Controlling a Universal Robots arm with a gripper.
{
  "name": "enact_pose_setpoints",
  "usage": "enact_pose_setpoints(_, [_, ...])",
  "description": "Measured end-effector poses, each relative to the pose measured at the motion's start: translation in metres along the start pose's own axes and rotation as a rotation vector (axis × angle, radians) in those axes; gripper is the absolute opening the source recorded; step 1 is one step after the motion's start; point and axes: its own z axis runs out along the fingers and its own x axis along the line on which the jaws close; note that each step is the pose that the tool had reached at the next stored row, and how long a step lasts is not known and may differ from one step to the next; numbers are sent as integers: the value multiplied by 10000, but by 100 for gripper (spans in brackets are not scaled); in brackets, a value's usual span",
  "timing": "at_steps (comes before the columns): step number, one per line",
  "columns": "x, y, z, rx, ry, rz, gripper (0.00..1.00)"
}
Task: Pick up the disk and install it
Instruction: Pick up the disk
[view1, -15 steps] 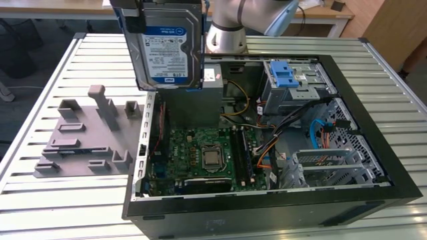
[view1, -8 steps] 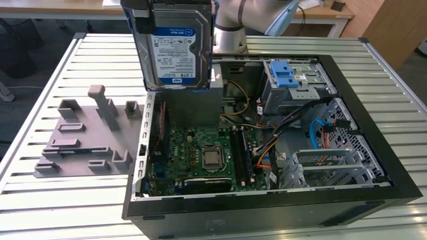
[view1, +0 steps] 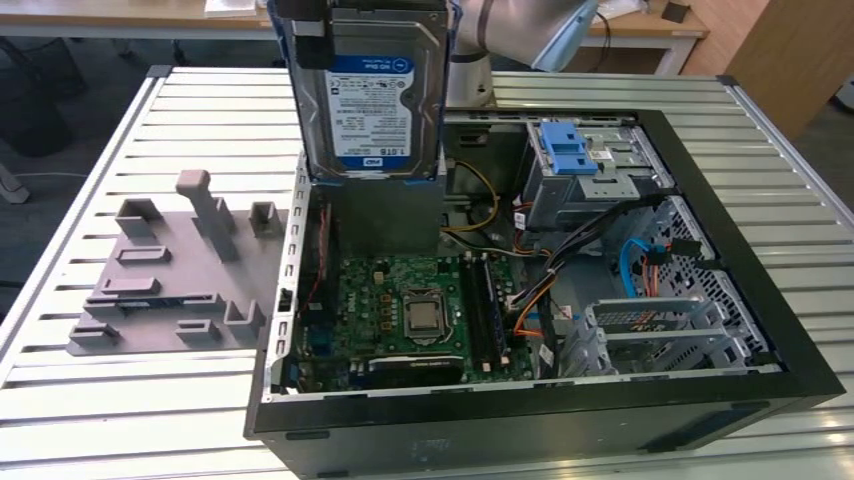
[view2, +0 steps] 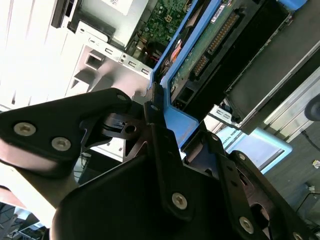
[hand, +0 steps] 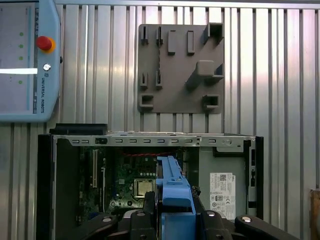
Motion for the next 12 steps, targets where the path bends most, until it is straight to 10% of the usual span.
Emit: enact_pose_setpoints(12, [12, -218, -7, -1, 1, 0, 36])
